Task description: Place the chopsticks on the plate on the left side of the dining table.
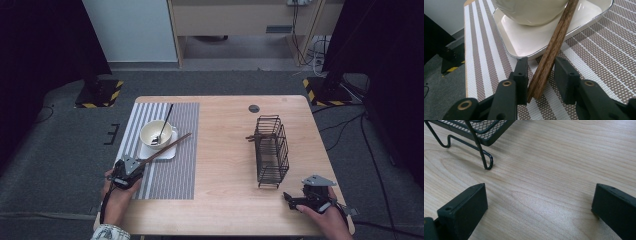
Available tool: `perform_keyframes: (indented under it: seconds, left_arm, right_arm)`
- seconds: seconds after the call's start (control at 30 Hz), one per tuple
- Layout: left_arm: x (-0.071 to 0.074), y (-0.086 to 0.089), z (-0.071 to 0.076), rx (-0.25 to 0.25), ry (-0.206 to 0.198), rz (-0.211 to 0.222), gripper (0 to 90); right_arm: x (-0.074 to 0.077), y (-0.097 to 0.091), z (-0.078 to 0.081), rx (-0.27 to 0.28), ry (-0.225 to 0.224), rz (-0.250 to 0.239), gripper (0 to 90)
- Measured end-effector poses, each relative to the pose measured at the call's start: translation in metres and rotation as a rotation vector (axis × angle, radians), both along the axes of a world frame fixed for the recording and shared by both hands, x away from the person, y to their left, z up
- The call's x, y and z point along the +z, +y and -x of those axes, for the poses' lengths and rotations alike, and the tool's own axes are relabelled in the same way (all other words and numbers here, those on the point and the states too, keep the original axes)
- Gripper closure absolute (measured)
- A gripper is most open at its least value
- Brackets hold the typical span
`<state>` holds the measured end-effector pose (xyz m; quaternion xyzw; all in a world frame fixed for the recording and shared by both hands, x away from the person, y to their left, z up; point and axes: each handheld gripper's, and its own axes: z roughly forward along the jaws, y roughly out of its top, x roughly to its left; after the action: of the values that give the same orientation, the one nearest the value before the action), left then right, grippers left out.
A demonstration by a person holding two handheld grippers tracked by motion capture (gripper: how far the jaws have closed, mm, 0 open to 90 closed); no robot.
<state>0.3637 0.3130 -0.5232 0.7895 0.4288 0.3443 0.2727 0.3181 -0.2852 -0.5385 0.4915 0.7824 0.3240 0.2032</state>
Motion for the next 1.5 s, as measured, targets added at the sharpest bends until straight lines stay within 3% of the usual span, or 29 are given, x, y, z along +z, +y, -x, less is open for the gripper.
perform_keyframes:
  seconds: [0.4,0.87,1.2,1.5]
  left_arm:
    - [0.001,0.0,-0.002,0.011,-0.014,-0.01,63.9]
    - [0.001,-0.001,-0.002,0.013,-0.031,-0.016,52.6]
    - [0.003,0.004,-0.007,0.046,-0.043,0.005,54.0]
    - [0.002,0.001,-0.011,0.04,-0.036,-0.022,54.0]
  right_arm:
    - [0.0,0.0,0.0,0.0,0.0,0.0,0.2]
    - [0.0,0.0,0.0,0.0,0.0,0.0,0.2]
    - [0.0,0.0,0.0,-0.001,0.0,0.0,0.2]
    - [0.0,0.0,0.0,-0.001,0.0,0.0,0.2]
